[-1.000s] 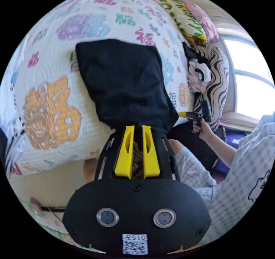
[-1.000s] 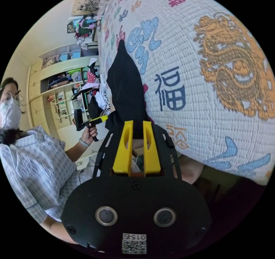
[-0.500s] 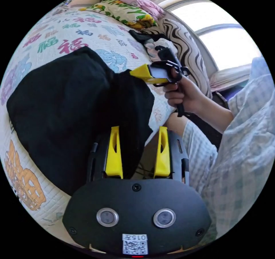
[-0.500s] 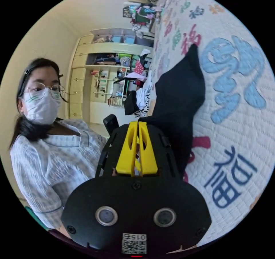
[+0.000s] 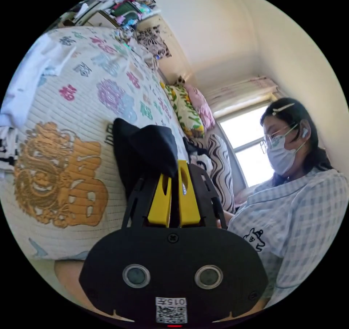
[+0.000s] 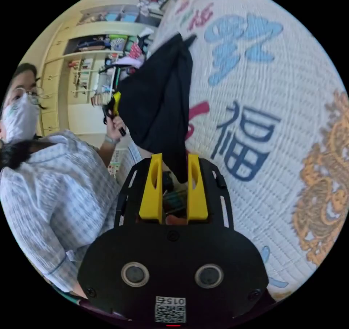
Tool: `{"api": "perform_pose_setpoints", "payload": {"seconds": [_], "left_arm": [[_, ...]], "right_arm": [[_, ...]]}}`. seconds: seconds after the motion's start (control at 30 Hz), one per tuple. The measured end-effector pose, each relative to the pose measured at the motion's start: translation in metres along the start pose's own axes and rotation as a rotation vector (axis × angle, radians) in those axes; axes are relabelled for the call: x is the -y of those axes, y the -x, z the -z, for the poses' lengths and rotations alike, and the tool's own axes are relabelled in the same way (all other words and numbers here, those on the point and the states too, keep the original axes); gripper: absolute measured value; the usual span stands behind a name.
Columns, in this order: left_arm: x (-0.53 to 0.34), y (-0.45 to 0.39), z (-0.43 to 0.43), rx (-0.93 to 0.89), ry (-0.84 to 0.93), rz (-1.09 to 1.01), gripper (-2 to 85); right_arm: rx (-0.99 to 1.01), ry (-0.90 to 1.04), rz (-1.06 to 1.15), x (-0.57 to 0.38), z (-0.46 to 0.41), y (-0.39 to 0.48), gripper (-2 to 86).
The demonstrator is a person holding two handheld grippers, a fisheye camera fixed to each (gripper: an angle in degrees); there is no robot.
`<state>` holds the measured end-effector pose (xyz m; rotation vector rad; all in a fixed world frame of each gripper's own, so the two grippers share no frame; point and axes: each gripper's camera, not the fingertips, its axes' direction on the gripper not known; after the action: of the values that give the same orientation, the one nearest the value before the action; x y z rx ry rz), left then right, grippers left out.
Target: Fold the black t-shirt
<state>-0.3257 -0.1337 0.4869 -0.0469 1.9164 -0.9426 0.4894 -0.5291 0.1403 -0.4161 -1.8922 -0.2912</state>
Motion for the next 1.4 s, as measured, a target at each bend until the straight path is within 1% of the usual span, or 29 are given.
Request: {"api": "perform_pose_setpoints", "payload": {"seconds": [0.1,0.23,0.27,0.37,0.5,0.57,0.63,0.67,0.73,0.8,0.87,0.97,1.03,1.07,1.1,1.13,1.17,1.2,1.23,1.27,1.3,1.33,1.4], "left_arm": [[-0.014,-0.004,0.033,0.066,-0.085,0.045,-0.3],[-0.028,-0.017,0.064,0.068,-0.179,0.087,-0.3],[-0.03,-0.021,0.072,0.075,-0.2,0.084,-0.2],[-0.03,-0.021,0.087,0.063,-0.232,0.086,-0.2],[0.007,-0.01,0.096,-0.044,-0.238,0.041,-0.2],[0.03,-0.014,0.099,-0.105,-0.251,0.02,-0.3],[0.052,-0.024,0.102,-0.161,-0.254,-0.025,-0.3],[0.064,-0.034,0.103,-0.182,-0.249,-0.073,-0.3],[0.077,-0.052,0.105,-0.177,-0.232,-0.146,-0.2],[0.081,-0.073,0.105,-0.145,-0.214,-0.223,-0.3],[0.074,-0.079,0.102,-0.152,-0.196,-0.257,-0.3],[0.048,-0.066,0.095,-0.158,-0.139,-0.26,-0.3],[0.02,-0.045,0.088,-0.128,-0.093,-0.206,-0.3],[-0.001,-0.025,0.08,-0.097,-0.044,-0.146,-0.3],[-0.023,0.0,0.072,-0.067,0.013,-0.049,-0.3],[-0.035,0.014,0.067,-0.063,0.039,0.003,-0.3],[-0.056,0.04,0.057,-0.066,0.096,0.114,-0.3],[-0.076,0.063,0.048,-0.046,0.149,0.233,-0.3],[-0.085,0.072,0.043,-0.029,0.173,0.279,-0.3],[-0.099,0.083,0.036,0.004,0.207,0.331,-0.3],[-0.11,0.087,0.03,0.003,0.201,0.348,-0.3],[-0.114,0.088,0.029,-0.009,0.186,0.353,-0.3],[-0.122,0.089,0.024,-0.033,0.131,0.379,-0.1]], "right_arm": [[0.115,-0.023,-0.002,-0.002,-0.02,0.007,8.4],[0.254,-0.062,-0.05,0.004,-0.026,0.025,4.7],[0.254,-0.071,-0.039,0.004,-0.023,0.031,4.4],[0.24,-0.153,0.051,0.003,0.012,0.058,3.1],[0.28,-0.388,0.131,0.001,0.098,0.082,2.1],[0.261,-0.479,0.177,0.002,0.139,0.104,1.9],[0.199,-0.577,0.229,0.001,0.187,0.139,1.7],[0.191,-0.602,0.24,0.0,0.198,0.148,1.7],[0.163,-0.678,0.273,-0.009,0.232,0.18,1.7],[0.145,-0.712,0.29,-0.018,0.247,0.2,1.7],[0.123,-0.735,0.311,-0.031,0.252,0.215,1.7],[0.084,-0.725,0.298,-0.058,0.241,0.221,1.6],[0.047,-0.694,0.238,-0.086,0.215,0.208,1.6],[0.039,-0.682,0.21,-0.092,0.207,0.202,1.6],[0.03,-0.651,0.138,-0.104,0.188,0.185,1.5],[0.031,-0.603,0.034,-0.114,0.167,0.164,1.5],[0.033,-0.574,-0.026,-0.117,0.156,0.153,1.5],[0.038,-0.51,-0.149,-0.123,0.133,0.13,1.4],[0.04,-0.449,-0.242,-0.127,0.113,0.112,1.3],[0.048,-0.43,-0.274,-0.129,0.104,0.106,1.2],[0.07,-0.429,-0.319,-0.132,0.091,0.099,1.1],[0.117,-0.468,-0.324,-0.134,0.087,0.1,1.0],[0.101,-0.528,-0.3,-0.132,0.093,0.111,0.8]]}}
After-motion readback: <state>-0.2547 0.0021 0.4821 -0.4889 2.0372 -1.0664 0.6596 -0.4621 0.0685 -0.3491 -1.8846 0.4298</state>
